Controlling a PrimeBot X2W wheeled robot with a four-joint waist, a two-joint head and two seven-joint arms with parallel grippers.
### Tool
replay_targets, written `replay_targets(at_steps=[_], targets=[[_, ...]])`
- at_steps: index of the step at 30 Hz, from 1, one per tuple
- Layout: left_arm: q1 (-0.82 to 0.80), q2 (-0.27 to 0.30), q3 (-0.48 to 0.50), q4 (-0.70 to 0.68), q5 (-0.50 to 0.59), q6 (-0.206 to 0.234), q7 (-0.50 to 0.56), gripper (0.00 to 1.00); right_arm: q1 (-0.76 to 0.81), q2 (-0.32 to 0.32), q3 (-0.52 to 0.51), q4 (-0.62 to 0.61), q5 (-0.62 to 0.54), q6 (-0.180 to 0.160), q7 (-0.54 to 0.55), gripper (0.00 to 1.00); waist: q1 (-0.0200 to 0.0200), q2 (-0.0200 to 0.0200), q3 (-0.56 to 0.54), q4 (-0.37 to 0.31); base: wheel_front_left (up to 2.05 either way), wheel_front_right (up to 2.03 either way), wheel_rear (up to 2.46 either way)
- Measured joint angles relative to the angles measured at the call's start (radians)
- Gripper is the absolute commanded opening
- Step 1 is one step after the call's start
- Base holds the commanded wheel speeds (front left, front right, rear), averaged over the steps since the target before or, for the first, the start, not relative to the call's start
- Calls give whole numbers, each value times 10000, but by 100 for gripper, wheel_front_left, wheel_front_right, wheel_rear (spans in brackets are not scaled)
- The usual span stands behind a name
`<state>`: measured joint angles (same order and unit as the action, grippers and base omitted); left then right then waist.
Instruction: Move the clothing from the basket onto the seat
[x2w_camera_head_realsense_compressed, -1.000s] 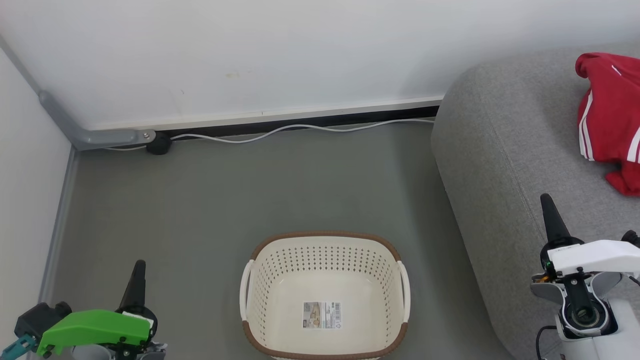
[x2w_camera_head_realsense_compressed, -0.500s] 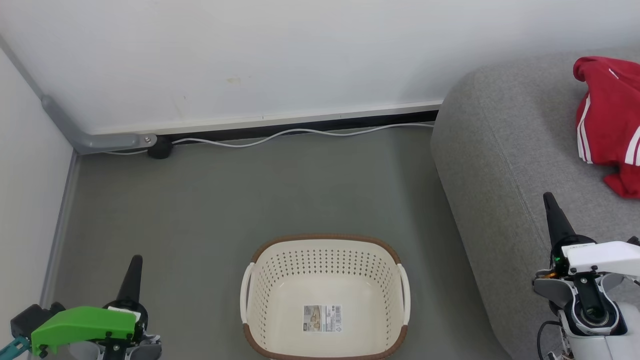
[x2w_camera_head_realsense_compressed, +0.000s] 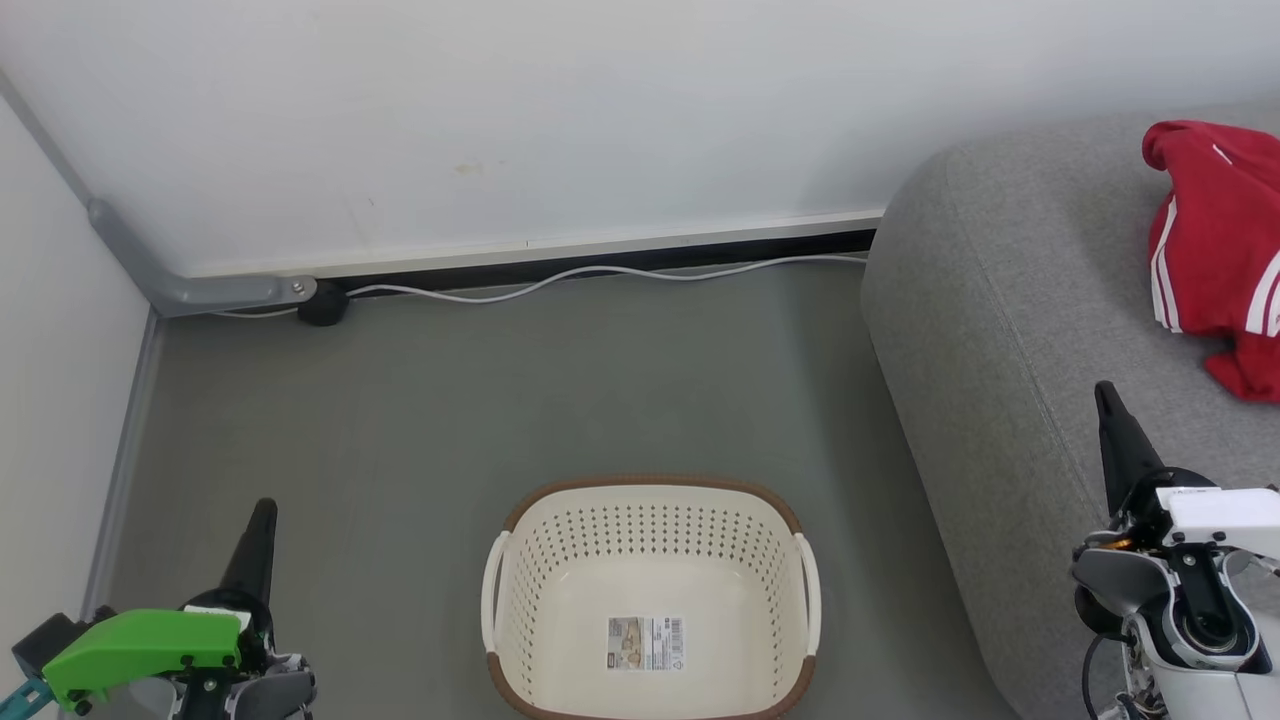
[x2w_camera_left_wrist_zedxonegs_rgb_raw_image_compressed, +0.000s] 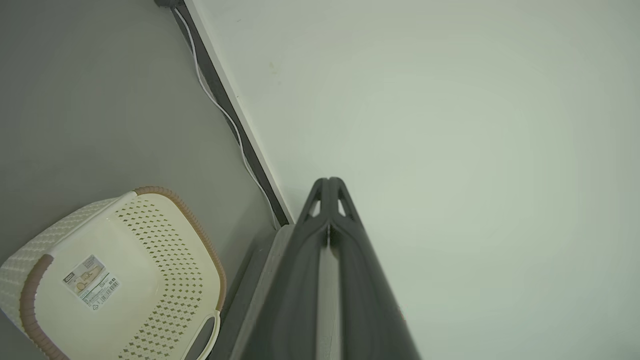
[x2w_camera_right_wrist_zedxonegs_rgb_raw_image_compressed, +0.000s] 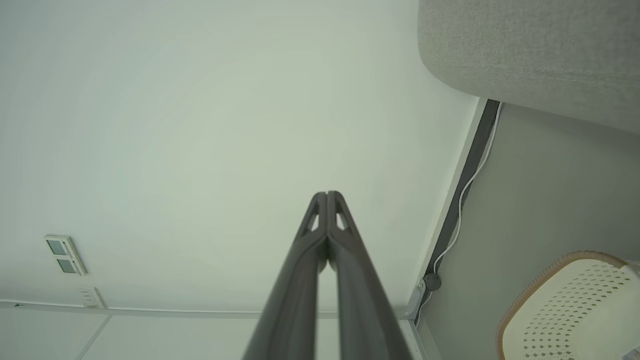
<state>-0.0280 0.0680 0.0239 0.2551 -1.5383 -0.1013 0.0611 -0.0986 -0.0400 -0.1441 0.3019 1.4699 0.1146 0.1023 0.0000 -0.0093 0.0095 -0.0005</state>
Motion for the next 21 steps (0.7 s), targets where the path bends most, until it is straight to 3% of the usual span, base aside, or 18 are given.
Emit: replay_targets(at_steps=[9,21], targets=[[-195,-81,188,165,-819,-184,186,0,3,2,-102,-31,1206,15,222,0,0,0,-70,2,0,0,0],[-256,-98,221,211,-871,-188,188,0,41,4,-92,-71,1243,27,219,0,0,0,-69,3,0,0,0]])
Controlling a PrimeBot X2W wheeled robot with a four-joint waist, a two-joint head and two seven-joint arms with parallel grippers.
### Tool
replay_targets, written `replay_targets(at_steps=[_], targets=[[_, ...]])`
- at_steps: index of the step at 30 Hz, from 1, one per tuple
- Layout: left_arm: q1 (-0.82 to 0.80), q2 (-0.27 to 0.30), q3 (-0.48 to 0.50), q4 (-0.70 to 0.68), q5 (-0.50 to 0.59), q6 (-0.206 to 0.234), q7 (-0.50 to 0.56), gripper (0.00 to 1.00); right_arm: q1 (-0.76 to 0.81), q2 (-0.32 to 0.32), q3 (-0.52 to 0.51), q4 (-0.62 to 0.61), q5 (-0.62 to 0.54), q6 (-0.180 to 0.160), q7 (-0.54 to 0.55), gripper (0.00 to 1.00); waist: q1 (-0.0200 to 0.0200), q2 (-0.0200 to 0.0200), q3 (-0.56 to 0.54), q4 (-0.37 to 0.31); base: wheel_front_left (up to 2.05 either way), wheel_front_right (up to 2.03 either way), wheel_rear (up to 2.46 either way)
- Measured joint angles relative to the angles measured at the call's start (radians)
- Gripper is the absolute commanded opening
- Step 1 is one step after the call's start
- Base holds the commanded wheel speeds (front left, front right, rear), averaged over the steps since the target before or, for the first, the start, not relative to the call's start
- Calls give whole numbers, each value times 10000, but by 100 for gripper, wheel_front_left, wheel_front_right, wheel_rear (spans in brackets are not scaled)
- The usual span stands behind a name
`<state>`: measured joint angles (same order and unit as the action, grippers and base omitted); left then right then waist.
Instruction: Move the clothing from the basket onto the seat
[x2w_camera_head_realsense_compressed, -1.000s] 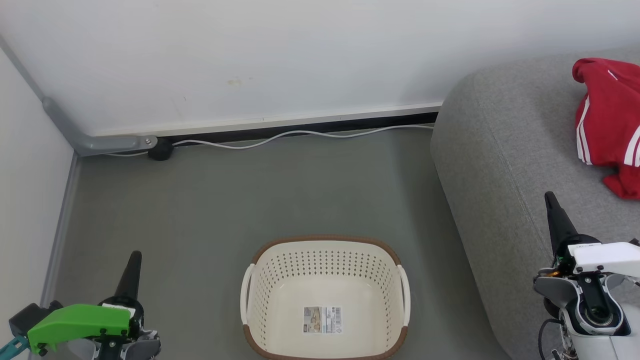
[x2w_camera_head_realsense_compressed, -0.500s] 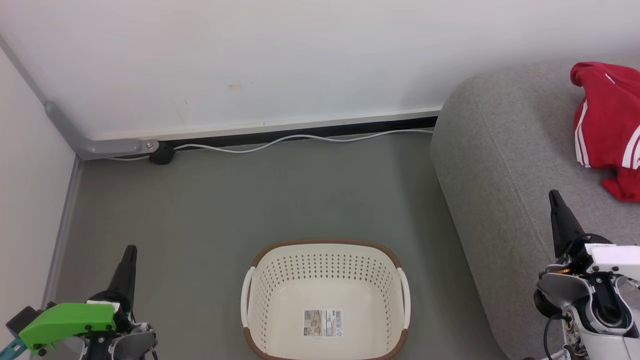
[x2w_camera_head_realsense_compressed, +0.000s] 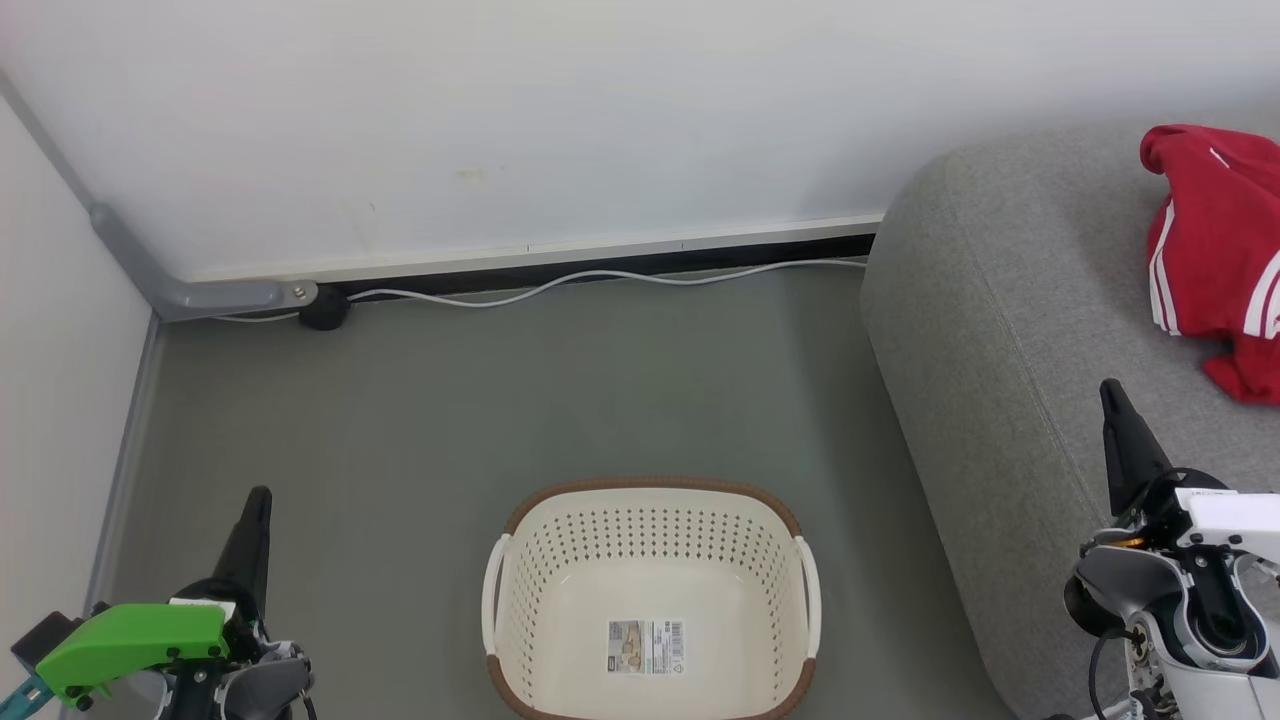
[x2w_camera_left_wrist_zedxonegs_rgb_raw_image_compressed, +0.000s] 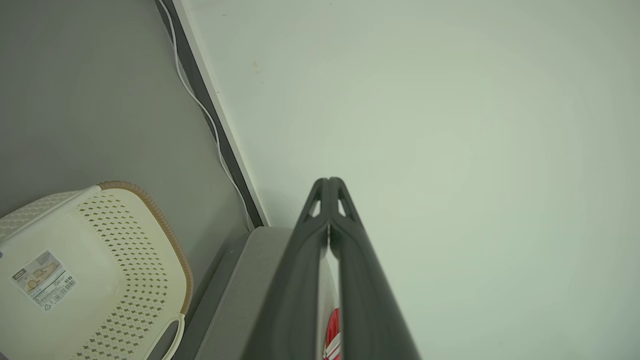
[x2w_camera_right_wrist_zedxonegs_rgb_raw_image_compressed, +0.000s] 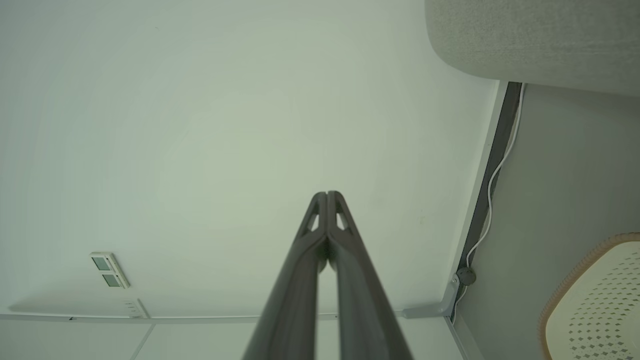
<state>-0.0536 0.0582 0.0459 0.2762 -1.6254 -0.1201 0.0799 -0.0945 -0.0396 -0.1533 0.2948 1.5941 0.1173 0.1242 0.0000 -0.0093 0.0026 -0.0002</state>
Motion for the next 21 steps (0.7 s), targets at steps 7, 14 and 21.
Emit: replay_targets(at_steps=[7,14,21], targets=[[-17,0,6,10,-2,0,0,0,4,0,15,-31,0,0,0,0,0,0,0,0,0,0,0],[-31,-4,10,13,-10,-2,29,0,11,0,33,-50,0,0,-4,0,0,0,0,1,0,0,0],[-32,-6,13,21,-10,-2,29,0,14,0,52,-73,0,0,-13,0,0,0,1,1,0,0,0]])
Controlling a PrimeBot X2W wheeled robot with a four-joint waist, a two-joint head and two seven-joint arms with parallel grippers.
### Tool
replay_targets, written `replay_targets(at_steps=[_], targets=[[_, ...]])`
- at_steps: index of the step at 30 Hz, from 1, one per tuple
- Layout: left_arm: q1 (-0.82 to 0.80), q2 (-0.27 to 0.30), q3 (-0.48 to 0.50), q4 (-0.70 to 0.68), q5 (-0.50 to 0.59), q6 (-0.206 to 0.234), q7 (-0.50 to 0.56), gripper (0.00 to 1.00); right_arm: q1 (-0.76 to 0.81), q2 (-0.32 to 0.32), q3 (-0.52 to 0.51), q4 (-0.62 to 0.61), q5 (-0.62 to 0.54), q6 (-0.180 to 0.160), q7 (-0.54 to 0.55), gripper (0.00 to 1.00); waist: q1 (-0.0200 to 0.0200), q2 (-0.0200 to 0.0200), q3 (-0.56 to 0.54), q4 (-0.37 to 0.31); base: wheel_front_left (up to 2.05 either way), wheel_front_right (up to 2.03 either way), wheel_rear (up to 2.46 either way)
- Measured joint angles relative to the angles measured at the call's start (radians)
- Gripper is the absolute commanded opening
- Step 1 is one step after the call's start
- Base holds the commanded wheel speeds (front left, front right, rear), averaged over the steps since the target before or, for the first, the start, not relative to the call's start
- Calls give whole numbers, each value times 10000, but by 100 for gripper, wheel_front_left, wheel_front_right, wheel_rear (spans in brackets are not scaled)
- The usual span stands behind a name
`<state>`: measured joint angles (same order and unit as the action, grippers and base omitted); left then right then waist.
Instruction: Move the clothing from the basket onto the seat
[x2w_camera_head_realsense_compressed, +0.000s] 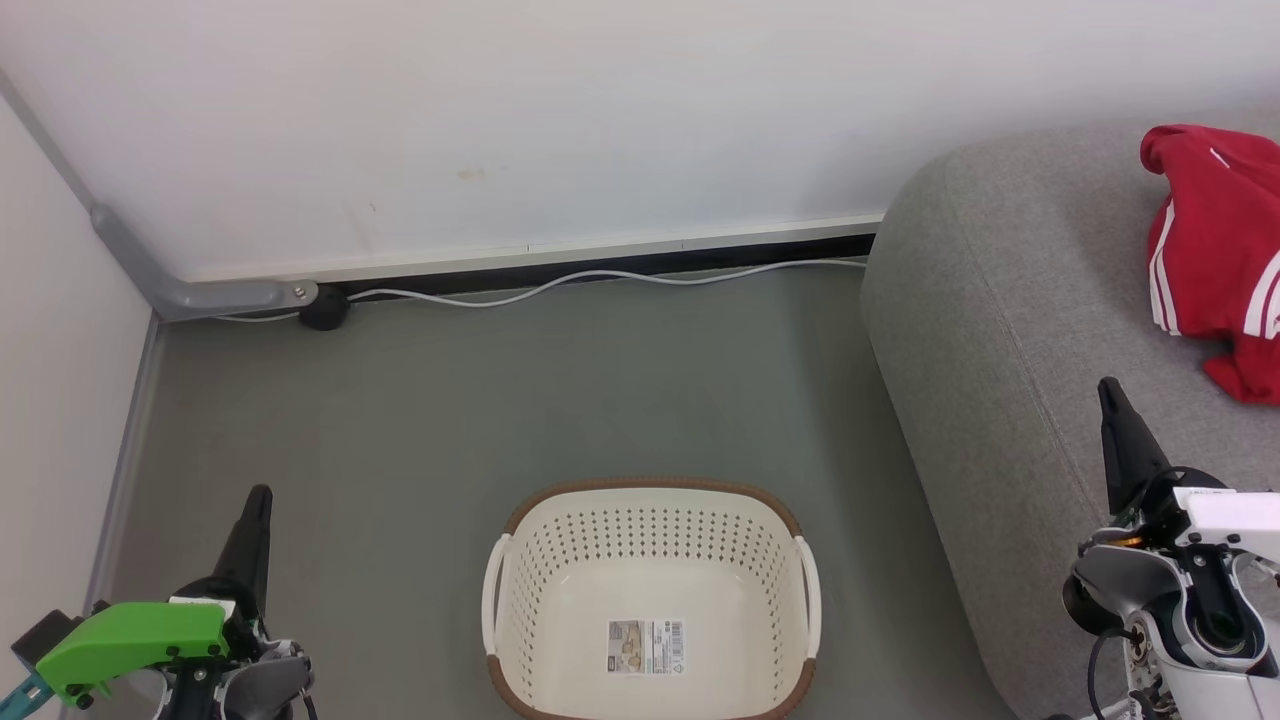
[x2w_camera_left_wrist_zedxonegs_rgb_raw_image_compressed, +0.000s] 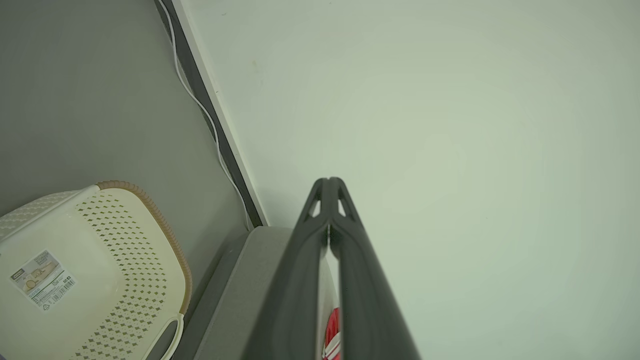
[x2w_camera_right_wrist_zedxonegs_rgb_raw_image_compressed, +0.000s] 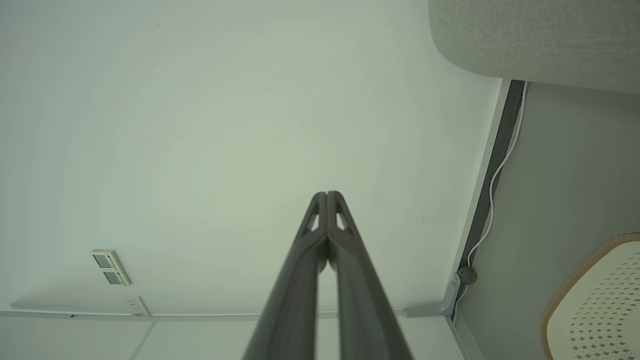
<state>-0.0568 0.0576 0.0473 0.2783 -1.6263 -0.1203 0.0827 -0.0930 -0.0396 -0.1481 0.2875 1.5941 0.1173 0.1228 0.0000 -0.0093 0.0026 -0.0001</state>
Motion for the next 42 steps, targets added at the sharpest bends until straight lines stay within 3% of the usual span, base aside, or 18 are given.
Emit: replay_targets(at_steps=[42], targets=[[-6,-15,23,29,0,-17,15,0,13,0,46,-52,10,0,-33,0,0,0,0,1,0,0,0]])
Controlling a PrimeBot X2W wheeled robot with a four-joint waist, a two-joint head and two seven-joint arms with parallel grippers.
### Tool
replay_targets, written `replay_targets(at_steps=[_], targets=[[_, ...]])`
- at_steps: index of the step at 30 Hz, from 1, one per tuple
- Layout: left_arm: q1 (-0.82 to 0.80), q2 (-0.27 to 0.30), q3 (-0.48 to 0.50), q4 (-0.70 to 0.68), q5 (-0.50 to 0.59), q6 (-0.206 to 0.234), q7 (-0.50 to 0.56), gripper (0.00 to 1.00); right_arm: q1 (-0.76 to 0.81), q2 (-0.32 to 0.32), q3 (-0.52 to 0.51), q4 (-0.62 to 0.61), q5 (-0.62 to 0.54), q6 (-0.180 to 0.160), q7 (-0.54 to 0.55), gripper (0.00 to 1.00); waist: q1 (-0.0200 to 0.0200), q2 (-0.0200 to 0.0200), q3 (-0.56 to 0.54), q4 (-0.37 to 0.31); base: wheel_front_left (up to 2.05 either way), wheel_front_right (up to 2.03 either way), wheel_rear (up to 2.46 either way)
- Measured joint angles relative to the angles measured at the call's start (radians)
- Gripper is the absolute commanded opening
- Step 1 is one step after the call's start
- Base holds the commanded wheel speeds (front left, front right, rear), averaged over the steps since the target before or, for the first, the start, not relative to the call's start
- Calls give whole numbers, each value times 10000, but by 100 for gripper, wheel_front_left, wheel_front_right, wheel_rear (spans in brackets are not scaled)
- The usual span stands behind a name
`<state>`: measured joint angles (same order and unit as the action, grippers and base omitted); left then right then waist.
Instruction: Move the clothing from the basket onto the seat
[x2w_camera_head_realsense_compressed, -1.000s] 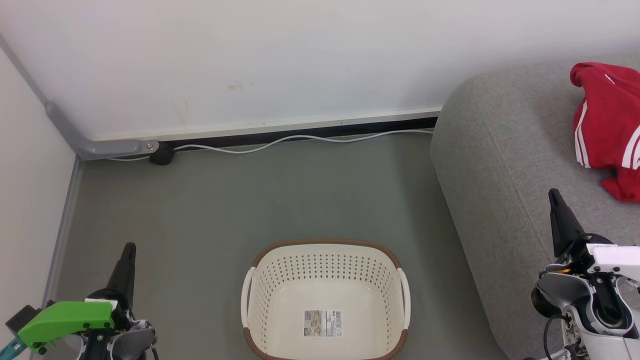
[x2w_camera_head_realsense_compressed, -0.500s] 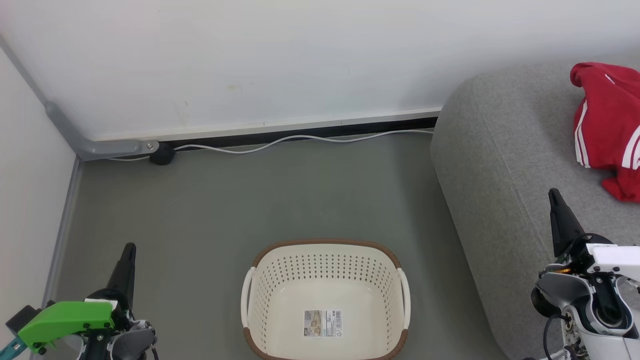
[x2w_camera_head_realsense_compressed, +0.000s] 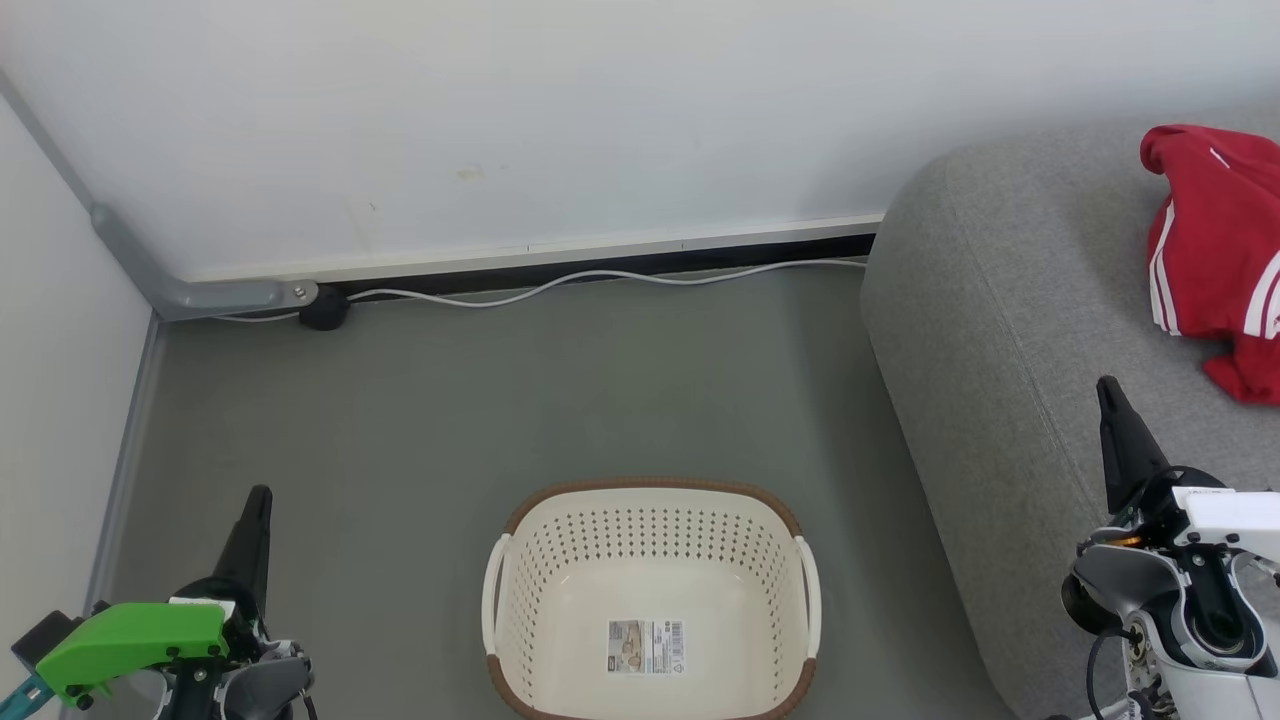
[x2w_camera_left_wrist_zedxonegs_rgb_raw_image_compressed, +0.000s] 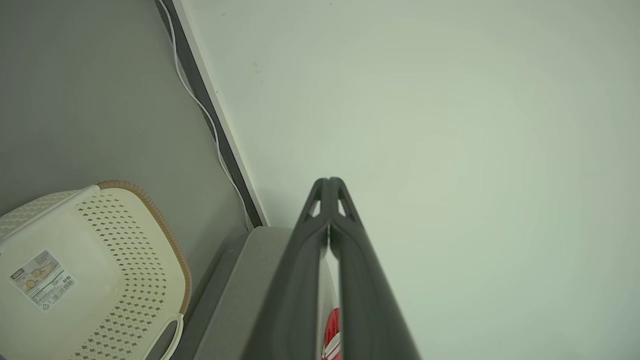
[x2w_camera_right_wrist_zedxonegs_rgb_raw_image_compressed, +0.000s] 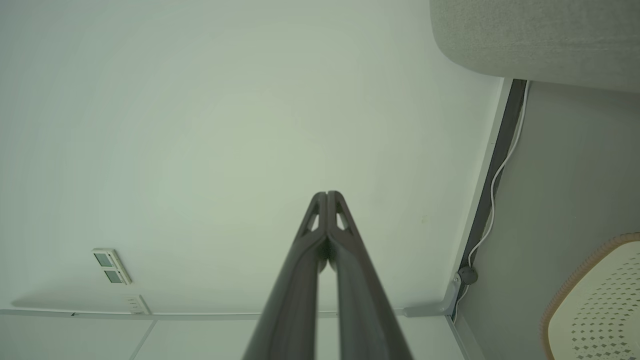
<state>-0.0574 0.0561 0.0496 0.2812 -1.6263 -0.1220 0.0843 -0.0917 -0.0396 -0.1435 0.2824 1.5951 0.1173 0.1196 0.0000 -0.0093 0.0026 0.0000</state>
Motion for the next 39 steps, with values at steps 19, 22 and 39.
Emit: replay_targets(at_steps=[19,22,39], targets=[[-3,-10,13,0,0,-4,31,0,6,0,13,-8,38,0,0,0,0,0,1,1,0,0,0],[-3,-10,15,-2,0,-4,31,0,8,0,13,-8,38,0,0,0,0,0,1,1,0,0,0],[-4,-12,21,-8,0,-6,31,0,12,0,21,-12,40,0,0,0,0,0,2,0,0,0,0]])
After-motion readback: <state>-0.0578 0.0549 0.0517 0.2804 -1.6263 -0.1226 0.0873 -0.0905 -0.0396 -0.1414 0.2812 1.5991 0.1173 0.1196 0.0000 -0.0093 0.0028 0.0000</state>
